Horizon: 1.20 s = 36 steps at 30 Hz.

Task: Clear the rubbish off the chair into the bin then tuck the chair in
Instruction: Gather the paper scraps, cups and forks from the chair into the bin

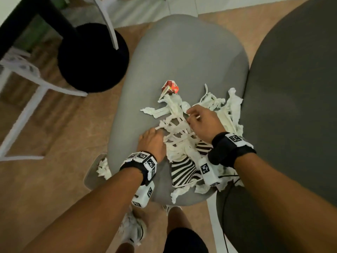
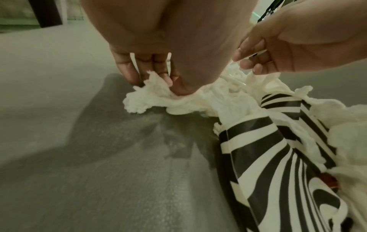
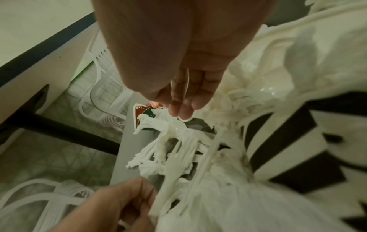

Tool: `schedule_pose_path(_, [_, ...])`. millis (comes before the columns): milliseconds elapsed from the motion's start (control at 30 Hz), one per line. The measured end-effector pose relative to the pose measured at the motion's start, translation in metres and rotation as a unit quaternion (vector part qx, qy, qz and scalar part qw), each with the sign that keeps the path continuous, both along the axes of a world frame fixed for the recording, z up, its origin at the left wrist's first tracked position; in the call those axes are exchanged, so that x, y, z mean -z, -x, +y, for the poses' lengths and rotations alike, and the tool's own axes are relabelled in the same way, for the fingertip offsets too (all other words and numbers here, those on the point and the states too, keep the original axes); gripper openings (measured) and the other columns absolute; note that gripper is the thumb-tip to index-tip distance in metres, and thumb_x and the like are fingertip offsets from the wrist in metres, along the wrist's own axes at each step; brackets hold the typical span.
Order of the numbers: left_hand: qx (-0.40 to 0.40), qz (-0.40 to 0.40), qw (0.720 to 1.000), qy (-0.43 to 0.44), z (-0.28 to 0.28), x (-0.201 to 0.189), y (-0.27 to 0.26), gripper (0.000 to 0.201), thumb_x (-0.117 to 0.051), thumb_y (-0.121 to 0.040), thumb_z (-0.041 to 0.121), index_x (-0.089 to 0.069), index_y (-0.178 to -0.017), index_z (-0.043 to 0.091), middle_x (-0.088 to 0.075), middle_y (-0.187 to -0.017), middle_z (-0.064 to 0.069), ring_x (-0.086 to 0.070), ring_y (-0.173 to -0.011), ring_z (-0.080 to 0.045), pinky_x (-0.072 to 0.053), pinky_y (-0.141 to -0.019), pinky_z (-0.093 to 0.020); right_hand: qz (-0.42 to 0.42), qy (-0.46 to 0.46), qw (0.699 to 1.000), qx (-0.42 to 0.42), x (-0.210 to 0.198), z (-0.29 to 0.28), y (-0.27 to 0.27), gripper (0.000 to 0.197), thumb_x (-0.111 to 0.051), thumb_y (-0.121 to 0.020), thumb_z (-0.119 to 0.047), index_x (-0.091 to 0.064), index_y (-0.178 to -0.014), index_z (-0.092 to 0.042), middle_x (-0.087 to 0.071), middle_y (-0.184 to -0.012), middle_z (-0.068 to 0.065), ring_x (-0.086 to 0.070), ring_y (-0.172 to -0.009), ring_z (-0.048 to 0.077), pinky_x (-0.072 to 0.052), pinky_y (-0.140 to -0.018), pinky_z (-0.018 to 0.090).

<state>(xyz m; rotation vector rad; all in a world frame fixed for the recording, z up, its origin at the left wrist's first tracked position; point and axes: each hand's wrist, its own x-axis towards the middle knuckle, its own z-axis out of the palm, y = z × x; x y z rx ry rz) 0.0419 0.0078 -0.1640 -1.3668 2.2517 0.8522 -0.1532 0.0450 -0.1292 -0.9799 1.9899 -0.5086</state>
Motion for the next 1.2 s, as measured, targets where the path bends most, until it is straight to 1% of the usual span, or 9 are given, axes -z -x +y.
schedule_pose_path(133, [-0.036,0.028,0.999,-0.028,-0.008,-0.006,0.003,0.026,-0.044,-0.094,0.015,-0.045,-0.118,0.005,-0.062,-0.107,-0.016,-0.06,-0.096,-0.038,-0.048,-0.084,-0.042,0.055,-0.041,0.995,-0.074,0.016,-0.01,0.001,0.027,-0.049,-0.097,-0.017,-0.062,-0.121,-0.016,-0.063,-0.121,0.008,-0.061,-0.105,0.027,-0.051,-0.094,0.04])
schedule_pose_path(300, [-0.038,0.07,0.995,-0.053,-0.011,-0.007,0.0,0.017,-0.04,-0.097,0.03,-0.045,-0.105,0.015,-0.06,-0.072,-0.005,-0.061,-0.071,-0.035,-0.045,-0.063,-0.035,0.183,-0.09,0.974,-0.099,0.029,-0.019,-0.005,0.038,-0.051,-0.097,-0.021,-0.047,-0.134,-0.012,-0.049,-0.129,0.01,-0.06,-0.105,0.036,-0.053,-0.08,0.044])
schedule_pose_path(433, [0.004,0.069,0.995,-0.076,-0.002,-0.006,0.008,0.022,-0.051,-0.088,0.039,-0.054,-0.096,0.018,-0.066,-0.084,-0.003,-0.063,-0.074,-0.027,-0.055,-0.068,-0.038,0.24,-0.109,0.957,-0.122,0.032,-0.017,-0.003,0.036,-0.052,-0.097,-0.027,-0.046,-0.128,-0.01,-0.054,-0.124,0.013,-0.058,-0.106,0.037,-0.045,-0.074,0.041])
schedule_pose_path(600, [0.052,0.038,0.997,-0.033,0.006,0.002,0.002,0.028,-0.056,-0.092,0.03,-0.062,-0.115,0.016,-0.07,-0.101,-0.009,-0.065,-0.093,-0.03,-0.054,-0.084,-0.037,0.258,-0.11,0.945,-0.171,0.033,-0.012,0.0,0.02,-0.05,-0.095,-0.019,-0.054,-0.11,-0.007,-0.065,-0.106,0.015,-0.064,-0.098,0.038,-0.042,-0.071,0.037])
schedule_pose_path(733, [0.029,0.081,0.996,-0.029,0.004,-0.005,-0.012,0.018,-0.052,-0.097,0.029,-0.061,-0.095,0.012,-0.069,-0.092,-0.009,-0.063,-0.085,-0.031,-0.051,-0.078,-0.037,0.244,-0.115,0.946,-0.181,0.03,-0.013,0.0,0.015,-0.05,-0.094,-0.019,-0.06,-0.104,-0.011,-0.068,-0.102,0.013,-0.064,-0.095,0.037,-0.047,-0.075,0.037])
schedule_pose_path(867, [-0.022,0.108,0.994,-0.017,-0.001,-0.014,-0.031,0.023,-0.045,-0.097,0.027,-0.056,-0.084,0.011,-0.065,-0.083,-0.008,-0.06,-0.077,-0.031,-0.048,-0.072,-0.038,0.242,-0.045,0.963,-0.107,0.022,-0.011,-0.007,0.021,-0.047,-0.097,-0.027,-0.063,-0.096,-0.014,-0.068,-0.098,0.012,-0.059,-0.092,0.039,-0.046,-0.074,0.04])
schedule_pose_path(933, [-0.047,0.109,0.993,-0.005,-0.004,-0.019,-0.04,0.024,-0.043,-0.096,0.029,-0.049,-0.078,0.014,-0.059,-0.077,-0.005,-0.057,-0.074,-0.031,-0.045,-0.07,-0.037,0.233,-0.01,0.97,-0.074,0.016,-0.01,-0.012,0.027,-0.045,-0.1,-0.032,-0.067,-0.103,-0.016,-0.067,-0.105,0.01,-0.056,-0.095,0.039,-0.046,-0.079,0.042])
schedule_pose_path(1100, [-0.111,0.138,0.984,-0.014,-0.003,-0.031,-0.059,0.035,-0.048,-0.094,0.05,-0.049,-0.08,0.018,-0.057,-0.076,0.003,-0.056,-0.072,-0.023,-0.041,-0.065,-0.033,0.178,0.035,0.983,-0.012,0.005,-0.013,-0.032,0.029,-0.043,-0.102,-0.039,-0.064,-0.113,-0.023,-0.065,-0.107,0.005,-0.061,-0.096,0.031,-0.05,-0.079,0.04])
schedule_pose_path(1200, [-0.149,0.163,0.975,-0.017,0.0,-0.038,-0.076,0.033,-0.051,-0.095,0.048,-0.046,-0.079,0.02,-0.054,-0.071,0.007,-0.054,-0.069,-0.023,-0.038,-0.063,-0.032,0.157,0.079,0.984,0.012,-0.004,-0.013,-0.056,0.03,-0.043,-0.103,-0.039,-0.062,-0.115,-0.021,-0.07,-0.098,0.007,-0.063,-0.09,0.031,-0.053,-0.075,0.041])
